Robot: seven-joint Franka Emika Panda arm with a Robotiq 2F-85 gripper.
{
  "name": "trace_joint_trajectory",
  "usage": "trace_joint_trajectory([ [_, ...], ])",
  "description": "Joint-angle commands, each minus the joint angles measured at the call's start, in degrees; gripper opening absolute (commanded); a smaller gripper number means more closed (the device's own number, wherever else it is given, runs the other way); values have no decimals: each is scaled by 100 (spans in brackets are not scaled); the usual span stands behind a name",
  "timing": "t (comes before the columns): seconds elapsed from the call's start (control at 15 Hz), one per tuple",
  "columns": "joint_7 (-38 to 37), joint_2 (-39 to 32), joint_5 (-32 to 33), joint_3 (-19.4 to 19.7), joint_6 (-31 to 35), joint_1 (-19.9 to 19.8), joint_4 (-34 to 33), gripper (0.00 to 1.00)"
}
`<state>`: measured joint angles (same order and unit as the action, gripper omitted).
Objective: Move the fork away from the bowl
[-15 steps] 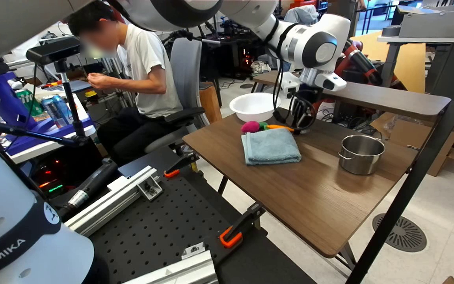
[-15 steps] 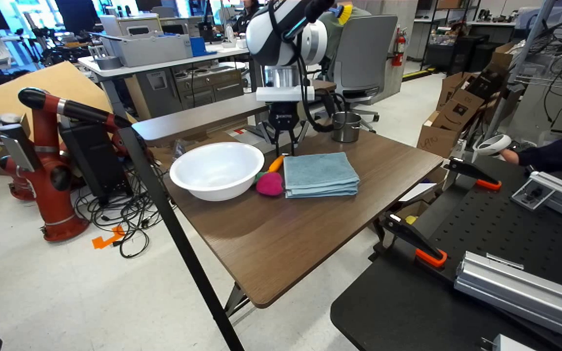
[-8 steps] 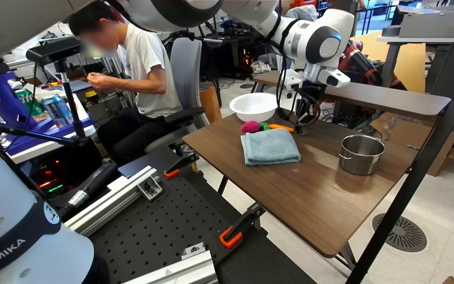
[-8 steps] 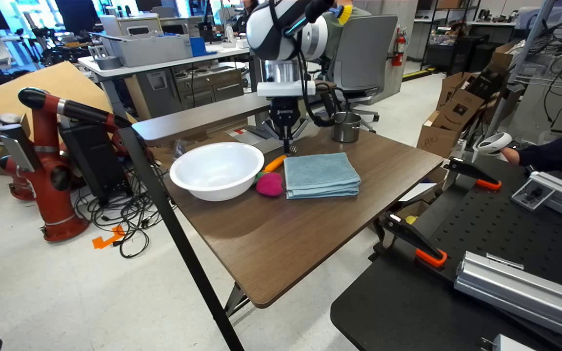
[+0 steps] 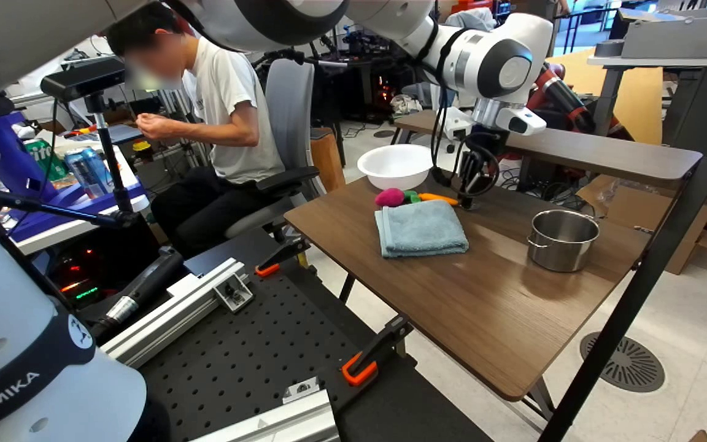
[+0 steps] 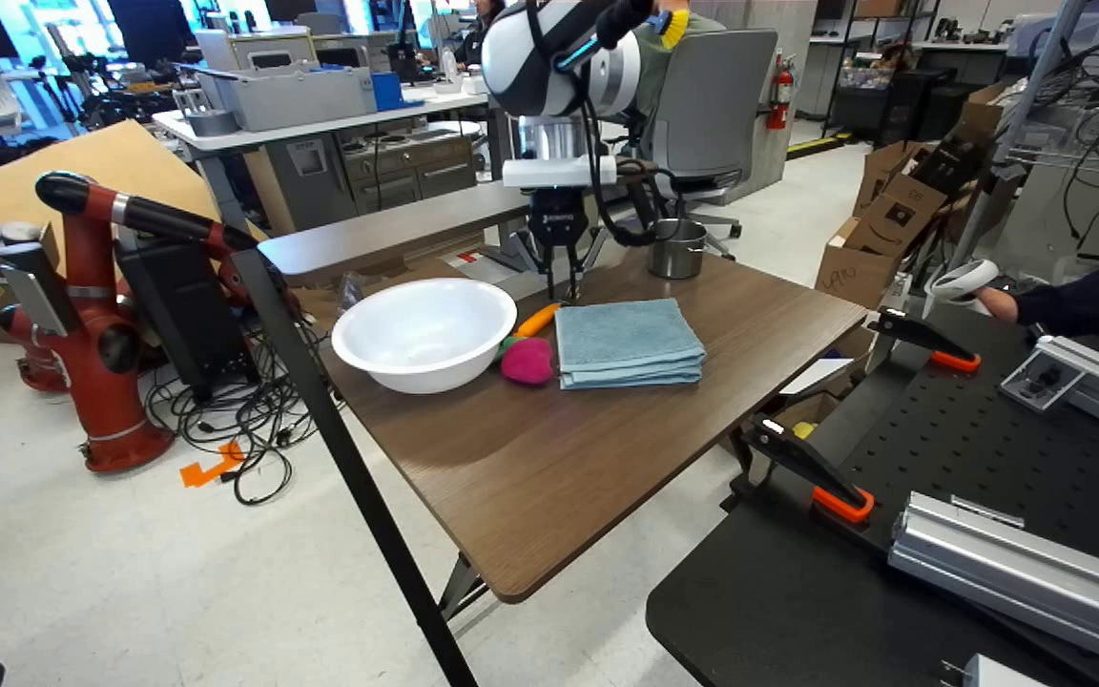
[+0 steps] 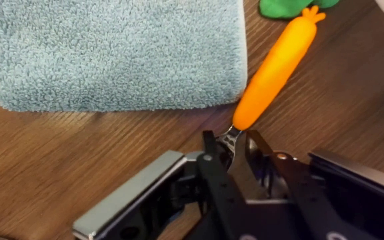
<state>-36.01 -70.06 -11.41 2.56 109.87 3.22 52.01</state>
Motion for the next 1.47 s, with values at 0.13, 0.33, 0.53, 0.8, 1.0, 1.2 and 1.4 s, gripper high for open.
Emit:
trace_joint_trajectory([
  [0.13,-582,-216,-16,-59,-192,66,-419,78],
  [0.33,-815,-272,-9,-91,-207,114,-463,99],
  [0.53,-972,-351,-11,-111,-219,126,-490,100],
  [0.8,-1142,-457,-3,-109,-202,113,-559,100],
  [1.0,-1224,-464,4,-110,-183,104,-589,100],
  [1.2,-1278,-447,12,-116,-165,99,-623,100],
  [1.4,-1311,-485,27,-104,-164,84,-678,100],
])
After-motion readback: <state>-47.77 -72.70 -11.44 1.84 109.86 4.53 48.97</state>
